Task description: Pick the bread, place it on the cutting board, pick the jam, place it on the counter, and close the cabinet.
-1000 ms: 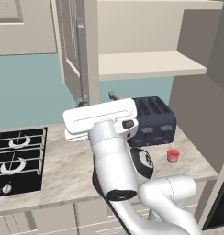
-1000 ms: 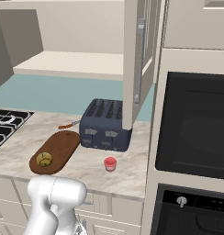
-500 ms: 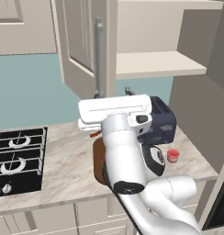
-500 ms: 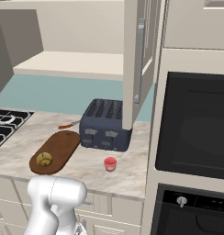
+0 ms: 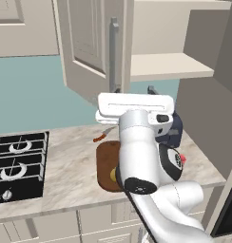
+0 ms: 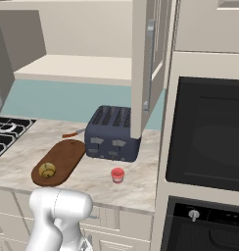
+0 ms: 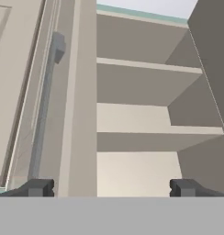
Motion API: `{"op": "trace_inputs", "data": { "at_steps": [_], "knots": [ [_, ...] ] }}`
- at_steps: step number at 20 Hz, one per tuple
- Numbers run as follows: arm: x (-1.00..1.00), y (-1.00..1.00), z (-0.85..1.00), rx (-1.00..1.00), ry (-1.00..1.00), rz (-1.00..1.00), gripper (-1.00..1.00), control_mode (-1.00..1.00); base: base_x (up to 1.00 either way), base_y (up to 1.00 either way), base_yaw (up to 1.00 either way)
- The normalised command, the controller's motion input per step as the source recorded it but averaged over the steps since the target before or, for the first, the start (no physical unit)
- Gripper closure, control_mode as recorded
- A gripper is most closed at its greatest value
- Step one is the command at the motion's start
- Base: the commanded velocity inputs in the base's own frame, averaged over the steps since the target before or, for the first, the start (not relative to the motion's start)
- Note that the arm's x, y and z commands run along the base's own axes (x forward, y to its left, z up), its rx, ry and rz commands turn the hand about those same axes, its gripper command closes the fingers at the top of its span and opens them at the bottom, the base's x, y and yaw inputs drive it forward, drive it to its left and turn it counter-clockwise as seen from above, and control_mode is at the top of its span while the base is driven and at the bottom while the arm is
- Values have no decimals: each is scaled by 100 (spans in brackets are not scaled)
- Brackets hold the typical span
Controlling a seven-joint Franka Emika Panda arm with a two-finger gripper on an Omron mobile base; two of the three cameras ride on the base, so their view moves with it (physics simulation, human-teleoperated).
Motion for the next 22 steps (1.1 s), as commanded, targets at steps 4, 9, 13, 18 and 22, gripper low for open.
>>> {"op": "trace_inputs", "data": {
  "at_steps": [4, 9, 13, 18, 22],
  "knots": [
    [4, -45, 0, 4, -3, -6, -100, -100, 0, 0, 0],
    [10, -37, 0, 1, -3, -4, -100, -100, 0, 0, 0],
    [14, -34, 0, 0, -3, -3, -100, -100, 0, 0, 0],
    [35, -24, 0, 0, -1, 0, -100, -100, 0, 0, 0],
    [43, -13, 0, 0, 0, 0, -100, -100, 0, 0, 0]
  ]
}}
